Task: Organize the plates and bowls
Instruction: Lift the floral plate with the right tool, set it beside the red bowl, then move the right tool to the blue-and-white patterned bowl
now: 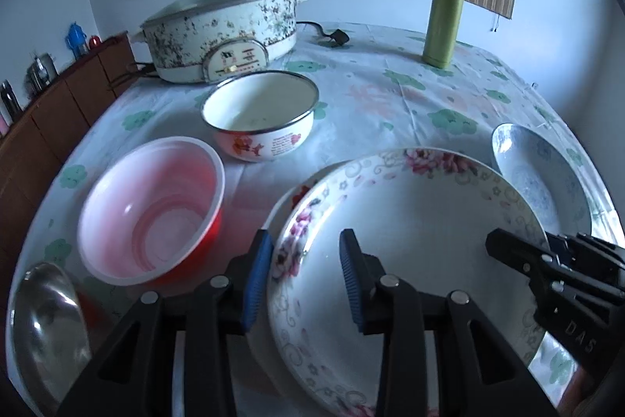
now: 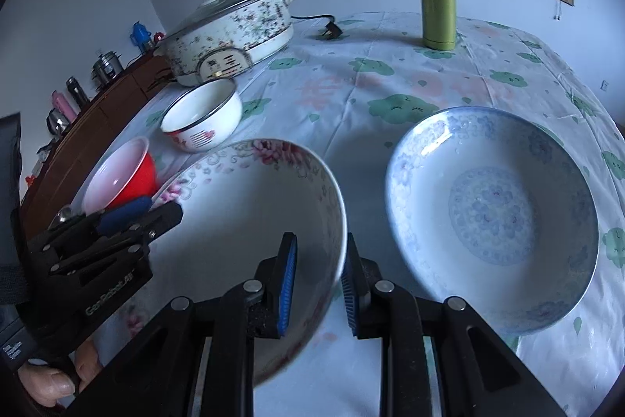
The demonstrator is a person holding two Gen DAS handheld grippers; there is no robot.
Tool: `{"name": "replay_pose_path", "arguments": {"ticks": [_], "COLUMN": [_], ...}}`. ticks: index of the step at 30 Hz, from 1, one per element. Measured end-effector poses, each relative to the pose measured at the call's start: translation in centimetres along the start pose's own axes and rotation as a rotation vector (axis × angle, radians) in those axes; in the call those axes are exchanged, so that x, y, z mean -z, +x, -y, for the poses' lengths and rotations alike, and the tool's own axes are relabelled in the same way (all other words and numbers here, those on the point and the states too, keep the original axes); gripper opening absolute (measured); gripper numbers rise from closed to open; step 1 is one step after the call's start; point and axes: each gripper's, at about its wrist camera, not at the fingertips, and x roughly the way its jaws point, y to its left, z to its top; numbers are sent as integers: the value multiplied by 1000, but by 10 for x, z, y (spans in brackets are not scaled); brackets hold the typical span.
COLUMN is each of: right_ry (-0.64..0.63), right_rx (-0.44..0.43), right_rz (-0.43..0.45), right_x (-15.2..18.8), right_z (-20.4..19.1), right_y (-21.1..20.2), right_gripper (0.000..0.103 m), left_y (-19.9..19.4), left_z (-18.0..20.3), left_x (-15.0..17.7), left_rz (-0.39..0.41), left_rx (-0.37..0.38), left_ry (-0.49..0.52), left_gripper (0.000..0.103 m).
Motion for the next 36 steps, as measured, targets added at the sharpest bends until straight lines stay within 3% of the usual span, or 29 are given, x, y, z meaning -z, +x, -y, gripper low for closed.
{"name": "replay_pose_path", "arguments": {"ticks": [7,13,15,19,23,25,30,36], "right_ry": [-8,-51,-59,-82,-3,48,38,119], "right_rx": [13,64,63,51,-31,-53,80,152], "right_rz": [9,56,74,87,75,136,252,251], "right_x": [5,9,10,12,8,5,10,35], "right_z": [-4,-15,-16,-21,-8,4,22,66], "right_y": [5,11,14,17,9,-12,-58,-75], "right_gripper": [26,33,36,49,49,49,53,56], "left_y": [-12,-45,-48,-45,-46,-48,-44,-36], "left_z": [1,2,2,-2,-4,-4,-2,4], "left_x": [0,-1,-2,-5,-3,-2,0,6], "left_rz": [40,194,221,210,220,230,219,165], "left_rx": [-14,-99,-119,-115,-93,-87,-64,-6], "left_ry": [23,45,49,36,23,17,9,-9], "left_gripper": [35,60,62,63,67,76,81,82]}}
